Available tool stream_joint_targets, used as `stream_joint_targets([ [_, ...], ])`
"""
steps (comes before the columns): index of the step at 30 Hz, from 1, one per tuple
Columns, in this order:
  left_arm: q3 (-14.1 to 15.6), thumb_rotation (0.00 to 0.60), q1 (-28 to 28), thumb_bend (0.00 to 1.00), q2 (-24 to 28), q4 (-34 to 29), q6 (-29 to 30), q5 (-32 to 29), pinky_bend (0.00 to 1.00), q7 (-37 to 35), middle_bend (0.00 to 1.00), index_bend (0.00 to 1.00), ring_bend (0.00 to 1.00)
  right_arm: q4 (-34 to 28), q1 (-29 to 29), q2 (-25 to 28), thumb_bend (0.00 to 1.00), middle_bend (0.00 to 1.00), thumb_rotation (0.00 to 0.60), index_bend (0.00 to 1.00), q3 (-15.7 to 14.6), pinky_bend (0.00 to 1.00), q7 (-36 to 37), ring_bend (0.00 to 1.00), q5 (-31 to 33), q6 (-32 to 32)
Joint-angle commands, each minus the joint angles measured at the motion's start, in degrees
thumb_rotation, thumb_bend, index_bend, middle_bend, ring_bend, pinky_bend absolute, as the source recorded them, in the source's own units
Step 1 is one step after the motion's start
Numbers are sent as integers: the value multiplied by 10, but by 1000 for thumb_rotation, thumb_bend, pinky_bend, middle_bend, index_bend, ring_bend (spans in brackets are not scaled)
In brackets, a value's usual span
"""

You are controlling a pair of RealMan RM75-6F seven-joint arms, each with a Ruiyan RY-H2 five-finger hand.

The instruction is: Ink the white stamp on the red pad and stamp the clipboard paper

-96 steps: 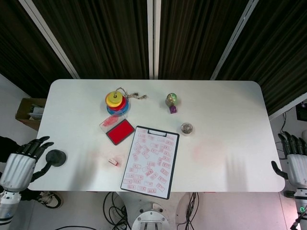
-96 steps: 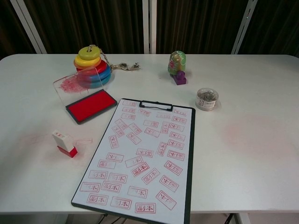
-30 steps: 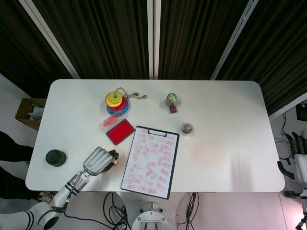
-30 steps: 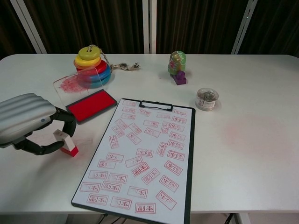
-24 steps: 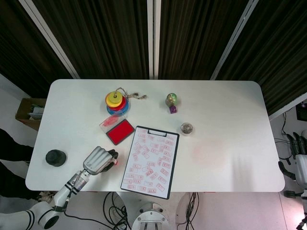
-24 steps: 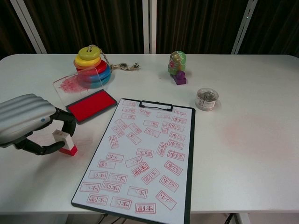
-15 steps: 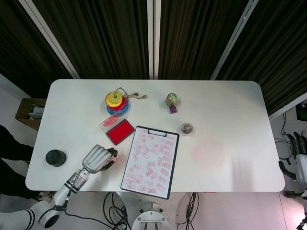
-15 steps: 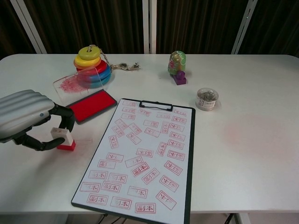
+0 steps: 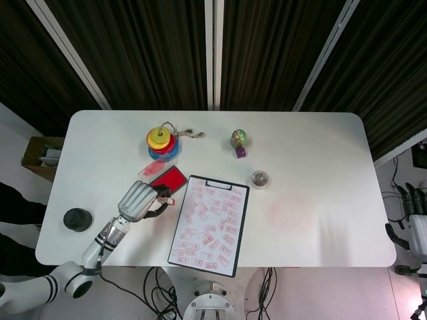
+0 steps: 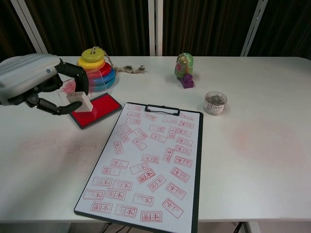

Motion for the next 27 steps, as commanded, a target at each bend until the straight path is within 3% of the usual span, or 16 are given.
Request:
stream_joint_targets([
  [1,-26,600,-33,371,-26,41,-32,-23,1000,-26,642,646,1000,-3,0,2,230,0,600,0,1,0,-3,0,1,1],
  [13,-43,600,-98,371,-114,211,-81,-50,1000,-72,651,657,1000,-13,-4,15,230,0,600,0,4,0,-5,0,9,3],
  [27,-23,600,-104,374,-135,298,-98,-69,1000,-107,658,664,1000,-11,-1,13,232,0,600,0,5,0,-7,0,14,-4],
])
